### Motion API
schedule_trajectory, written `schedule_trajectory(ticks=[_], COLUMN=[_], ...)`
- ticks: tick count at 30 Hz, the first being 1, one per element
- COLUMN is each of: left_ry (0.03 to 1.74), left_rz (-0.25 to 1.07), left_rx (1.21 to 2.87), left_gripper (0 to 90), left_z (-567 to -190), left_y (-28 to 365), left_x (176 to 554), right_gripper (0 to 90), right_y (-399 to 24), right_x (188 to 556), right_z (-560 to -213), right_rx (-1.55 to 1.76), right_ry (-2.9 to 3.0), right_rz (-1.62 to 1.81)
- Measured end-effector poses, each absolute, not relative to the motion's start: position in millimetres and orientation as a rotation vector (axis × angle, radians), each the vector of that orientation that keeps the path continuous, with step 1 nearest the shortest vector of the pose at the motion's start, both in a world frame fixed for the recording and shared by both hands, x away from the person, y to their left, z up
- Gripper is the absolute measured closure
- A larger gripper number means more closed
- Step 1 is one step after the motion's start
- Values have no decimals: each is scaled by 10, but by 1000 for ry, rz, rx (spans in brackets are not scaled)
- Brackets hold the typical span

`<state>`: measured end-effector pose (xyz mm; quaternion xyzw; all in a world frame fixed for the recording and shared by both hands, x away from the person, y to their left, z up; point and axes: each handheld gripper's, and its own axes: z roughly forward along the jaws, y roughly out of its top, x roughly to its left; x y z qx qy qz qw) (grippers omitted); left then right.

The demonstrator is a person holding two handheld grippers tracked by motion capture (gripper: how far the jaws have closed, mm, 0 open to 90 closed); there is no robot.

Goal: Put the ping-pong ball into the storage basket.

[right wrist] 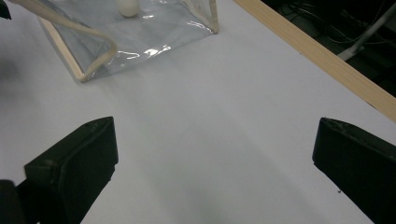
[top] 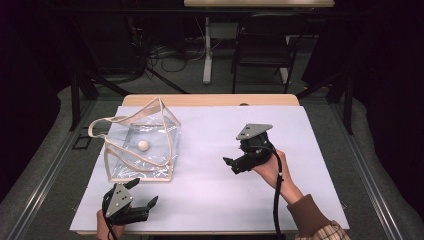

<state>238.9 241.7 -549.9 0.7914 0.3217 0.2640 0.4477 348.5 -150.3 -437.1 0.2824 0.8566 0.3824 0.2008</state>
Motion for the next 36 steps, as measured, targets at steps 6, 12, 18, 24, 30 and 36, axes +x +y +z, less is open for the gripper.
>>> schedule_trajectory(ticks=[6,12,18,24,30,36], left_ry=[796,797,798,798,799,799], left_rz=[653,653,654,654,654,655], left_rx=[1960,1959,1959,1961,1960,1960], left_gripper=[162,162,162,162,162,162], left_z=[-5499,-5500,-5501,-5503,-5503,-5503], left_y=[2417,2417,2411,2410,2412,2413], left_x=[2390,2389,2389,2390,2390,2391], right_gripper=[0,0,0,0,4,5], right_y=[-1619,-1727,-1832,-1930,-2015,-2110], right_x=[3441,3388,3338,3284,3233,3185], right_z=[-4440,-4516,-4585,-4640,-4699,-4765], right_rx=[821,848,867,890,909,930], right_ry=[2371,2353,2345,2331,2327,2325], right_rz=[1077,1077,1089,1094,1099,1085])
